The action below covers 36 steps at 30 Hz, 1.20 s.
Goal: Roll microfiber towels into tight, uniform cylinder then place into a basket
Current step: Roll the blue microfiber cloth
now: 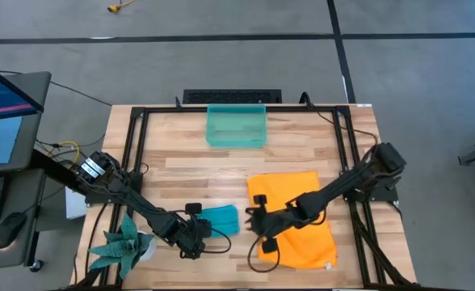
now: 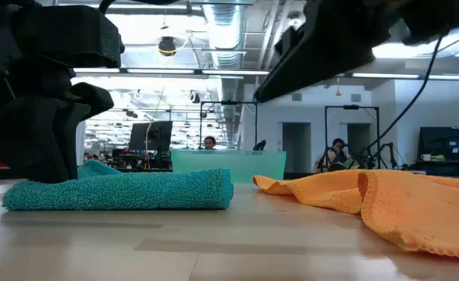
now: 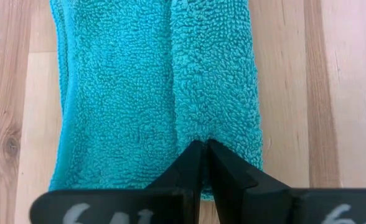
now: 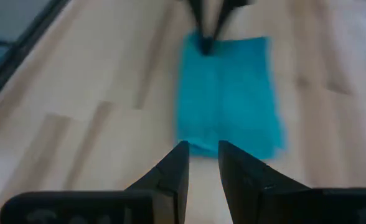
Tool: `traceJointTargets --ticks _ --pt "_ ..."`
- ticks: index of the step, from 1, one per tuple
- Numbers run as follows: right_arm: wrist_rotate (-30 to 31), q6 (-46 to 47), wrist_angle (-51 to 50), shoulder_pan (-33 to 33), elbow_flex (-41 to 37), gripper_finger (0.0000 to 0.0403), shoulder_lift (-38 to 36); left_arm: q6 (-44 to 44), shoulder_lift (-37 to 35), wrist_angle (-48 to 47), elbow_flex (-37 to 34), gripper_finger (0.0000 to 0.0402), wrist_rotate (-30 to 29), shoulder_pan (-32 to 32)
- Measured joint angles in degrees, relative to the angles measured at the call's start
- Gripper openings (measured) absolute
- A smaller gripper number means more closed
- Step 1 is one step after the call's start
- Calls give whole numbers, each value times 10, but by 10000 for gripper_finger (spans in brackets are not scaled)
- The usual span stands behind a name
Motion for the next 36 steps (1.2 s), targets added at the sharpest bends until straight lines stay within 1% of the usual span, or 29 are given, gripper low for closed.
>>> traceJointTargets --ticks 4,8,12,15,18,22,26,30,33,36 --pt "-7 -31 59 0 4 108 52 0 0 0 0 20 0 0" --pt "1 -113 60 -1 30 108 96 -1 0 0 0 20 0 0" --pt "3 -140 61 -3 64 108 131 -1 0 0 0 20 0 1" --pt "17 -169 55 -5 76 108 137 -1 0 0 0 20 0 1" --pt "27 -174 60 -6 82 111 142 -1 0 0 0 20 0 1" --pt "32 -170 53 -5 80 134 137 0 0 0 0 20 0 1" --pt "29 -164 39 -8 80 173 137 0 0 0 0 20 0 1" --pt "-4 -163 39 -12 80 206 137 3 0 0 0 20 0 1" --pt "-14 -160 47 -14 81 218 145 11 0 0 0 20 0 2" --pt "-16 -153 47 -15 80 219 156 13 0 0 0 20 0 3"
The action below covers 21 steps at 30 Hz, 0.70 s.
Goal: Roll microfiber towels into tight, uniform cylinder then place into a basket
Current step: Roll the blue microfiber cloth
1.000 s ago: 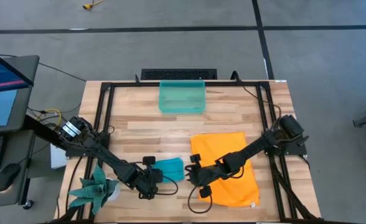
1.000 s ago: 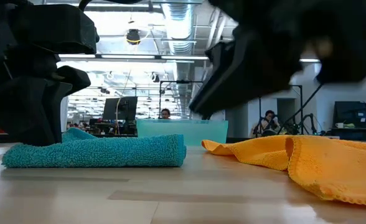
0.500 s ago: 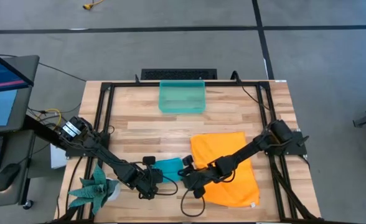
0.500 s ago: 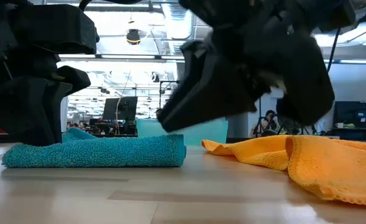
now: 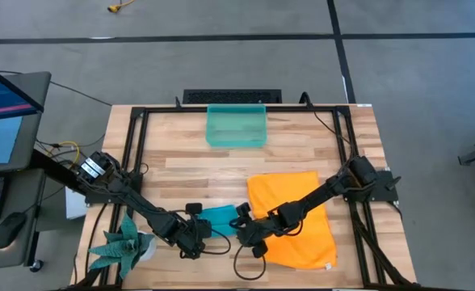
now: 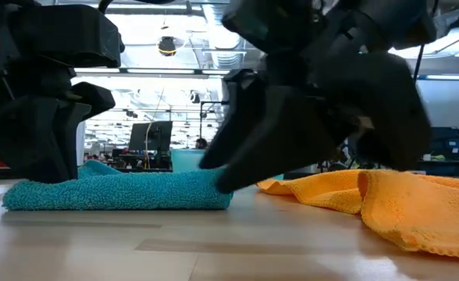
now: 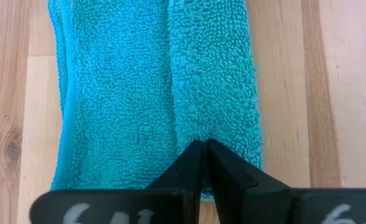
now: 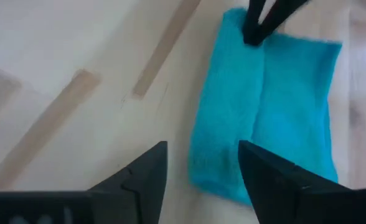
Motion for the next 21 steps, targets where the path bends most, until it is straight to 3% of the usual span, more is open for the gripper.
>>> traceJointTargets --ticks 13,21 --pt "-5 20 -6 -26 0 179 16 -10 0 0 0 20 0 0" --pt "-20 119 -9 -62 2 95 27 -7 0 0 0 20 0 0"
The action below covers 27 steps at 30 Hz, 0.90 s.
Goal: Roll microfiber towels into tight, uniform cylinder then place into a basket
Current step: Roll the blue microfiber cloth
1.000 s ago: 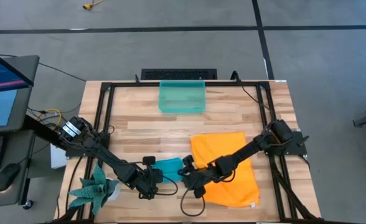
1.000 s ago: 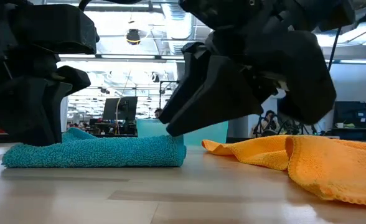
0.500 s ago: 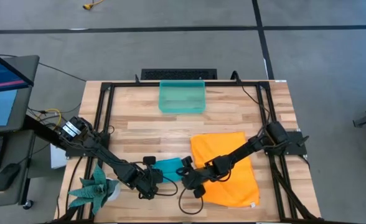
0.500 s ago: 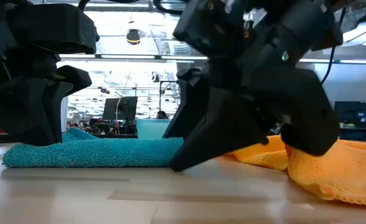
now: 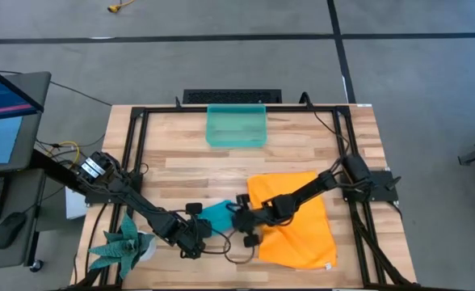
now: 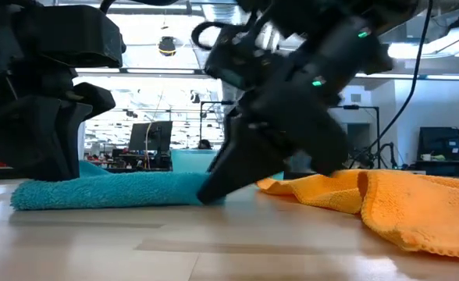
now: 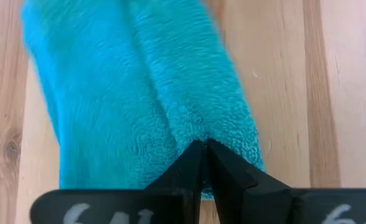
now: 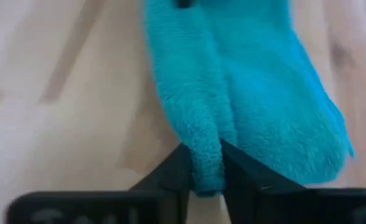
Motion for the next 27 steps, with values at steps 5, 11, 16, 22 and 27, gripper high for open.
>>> traceJointTargets --ticks 5,11,16,22,27 --pt "-33 59 2 -16 0 28 3 36 0 0 0 20 -4 0" --pt "-151 146 6 -39 0 27 0 47 0 -10 0 20 -5 -1" --pt "-273 233 6 -52 13 41 2 48 0 -37 5 20 -21 -8" --pt "-296 309 4 -64 24 22 5 39 2 -159 59 20 -51 -20" --pt "-366 397 17 -83 26 33 5 39 2 -219 100 20 -84 -32"
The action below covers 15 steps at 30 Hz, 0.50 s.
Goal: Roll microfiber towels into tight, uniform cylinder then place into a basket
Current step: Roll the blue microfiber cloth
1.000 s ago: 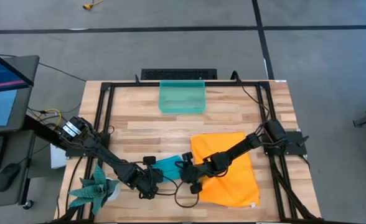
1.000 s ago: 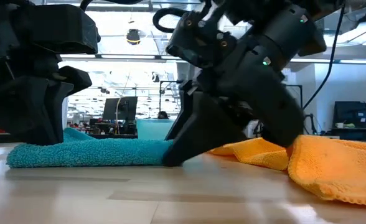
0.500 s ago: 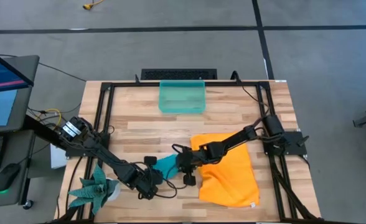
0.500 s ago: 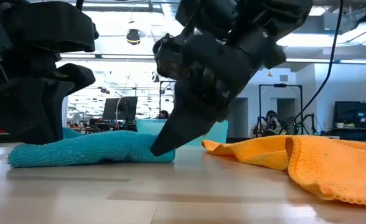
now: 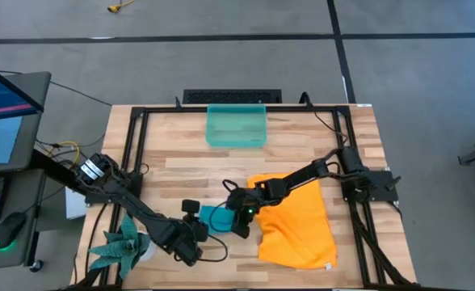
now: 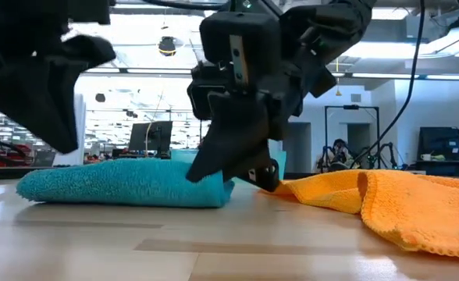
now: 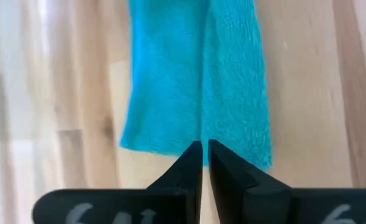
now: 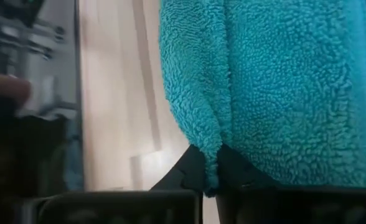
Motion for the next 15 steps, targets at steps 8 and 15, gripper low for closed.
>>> traceJointTargets --ticks 8,15 --pt "-85 133 55 -26 1 21 0 51 0 31 10 20 -61 -45" --pt "-81 151 48 -45 -10 29 0 112 -1 140 -6 20 -60 -79"
